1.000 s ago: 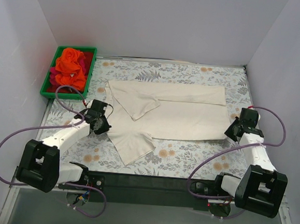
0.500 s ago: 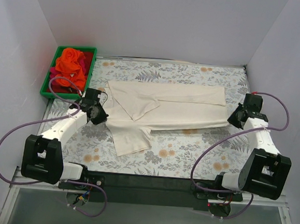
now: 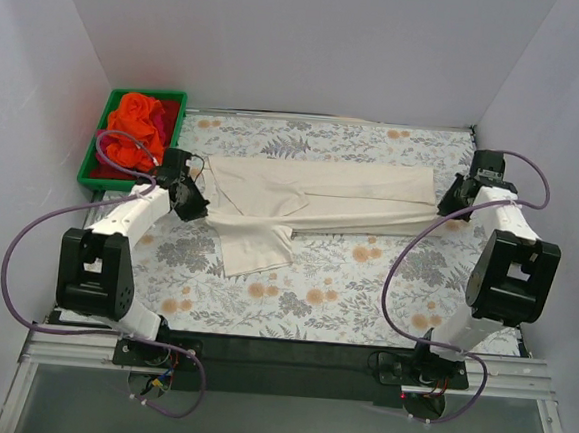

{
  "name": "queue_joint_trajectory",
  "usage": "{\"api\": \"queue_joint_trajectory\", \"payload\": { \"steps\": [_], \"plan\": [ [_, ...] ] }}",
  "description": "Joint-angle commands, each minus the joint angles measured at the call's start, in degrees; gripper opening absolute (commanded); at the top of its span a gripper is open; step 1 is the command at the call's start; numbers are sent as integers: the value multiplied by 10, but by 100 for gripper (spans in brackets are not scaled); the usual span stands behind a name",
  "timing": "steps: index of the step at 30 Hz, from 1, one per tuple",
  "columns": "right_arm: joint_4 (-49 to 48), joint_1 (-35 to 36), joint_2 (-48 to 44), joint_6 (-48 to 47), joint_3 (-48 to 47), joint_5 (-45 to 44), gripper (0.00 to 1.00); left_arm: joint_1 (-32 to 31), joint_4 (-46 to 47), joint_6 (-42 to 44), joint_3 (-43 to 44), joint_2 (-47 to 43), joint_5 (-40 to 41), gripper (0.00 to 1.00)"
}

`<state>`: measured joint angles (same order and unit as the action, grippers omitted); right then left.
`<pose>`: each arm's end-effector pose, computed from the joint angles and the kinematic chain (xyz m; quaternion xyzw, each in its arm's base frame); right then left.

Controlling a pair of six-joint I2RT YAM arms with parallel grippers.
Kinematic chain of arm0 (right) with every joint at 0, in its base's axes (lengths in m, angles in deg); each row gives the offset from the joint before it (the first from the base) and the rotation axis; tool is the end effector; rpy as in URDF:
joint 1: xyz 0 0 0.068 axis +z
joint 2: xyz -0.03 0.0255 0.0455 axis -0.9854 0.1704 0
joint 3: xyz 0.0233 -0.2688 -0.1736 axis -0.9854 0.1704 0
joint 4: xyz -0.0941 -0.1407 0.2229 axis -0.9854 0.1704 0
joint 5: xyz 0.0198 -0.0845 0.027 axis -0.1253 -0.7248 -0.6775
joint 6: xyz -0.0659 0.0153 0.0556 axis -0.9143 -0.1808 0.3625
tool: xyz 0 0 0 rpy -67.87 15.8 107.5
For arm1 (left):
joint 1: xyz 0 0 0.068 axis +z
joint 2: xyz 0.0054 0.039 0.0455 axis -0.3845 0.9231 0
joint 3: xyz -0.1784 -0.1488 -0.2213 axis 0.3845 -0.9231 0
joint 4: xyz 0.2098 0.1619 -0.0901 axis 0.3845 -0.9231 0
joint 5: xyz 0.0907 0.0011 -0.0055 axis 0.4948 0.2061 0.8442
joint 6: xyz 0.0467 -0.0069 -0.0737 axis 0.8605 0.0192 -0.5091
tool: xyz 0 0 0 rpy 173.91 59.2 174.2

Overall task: Fold and stack the t-shirts
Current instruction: Fold the tshirt

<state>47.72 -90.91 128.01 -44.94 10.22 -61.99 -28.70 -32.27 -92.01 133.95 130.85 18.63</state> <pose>0.3910 -0.0762 0.2412 0.2449 0.9170 0.0093 0.3149 0.3284 -0.0345 0.2166 -0.5640 0.7884 -0.1606 0.1856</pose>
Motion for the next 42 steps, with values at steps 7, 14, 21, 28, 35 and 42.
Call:
{"api": "queue_joint_trajectory", "payload": {
  "steps": [7,14,21,28,35,42],
  "plan": [
    [10,3,95,-17,-96,2,1,12,13,21,72,74,-15,0],
    [10,2,110,-16,-109,-30,1,15,11,23,97,90,-17,0],
    [9,-4,130,-5,-103,-52,1,17,22,23,111,123,-25,0],
    [4,-4,150,0,-112,-55,9,17,52,23,125,155,-30,2],
    [1,17,115,0,-115,-42,38,15,110,31,99,90,-57,49],
    [-43,128,2,7,-41,-3,53,-30,89,47,4,-35,-36,74]
  ]
}}
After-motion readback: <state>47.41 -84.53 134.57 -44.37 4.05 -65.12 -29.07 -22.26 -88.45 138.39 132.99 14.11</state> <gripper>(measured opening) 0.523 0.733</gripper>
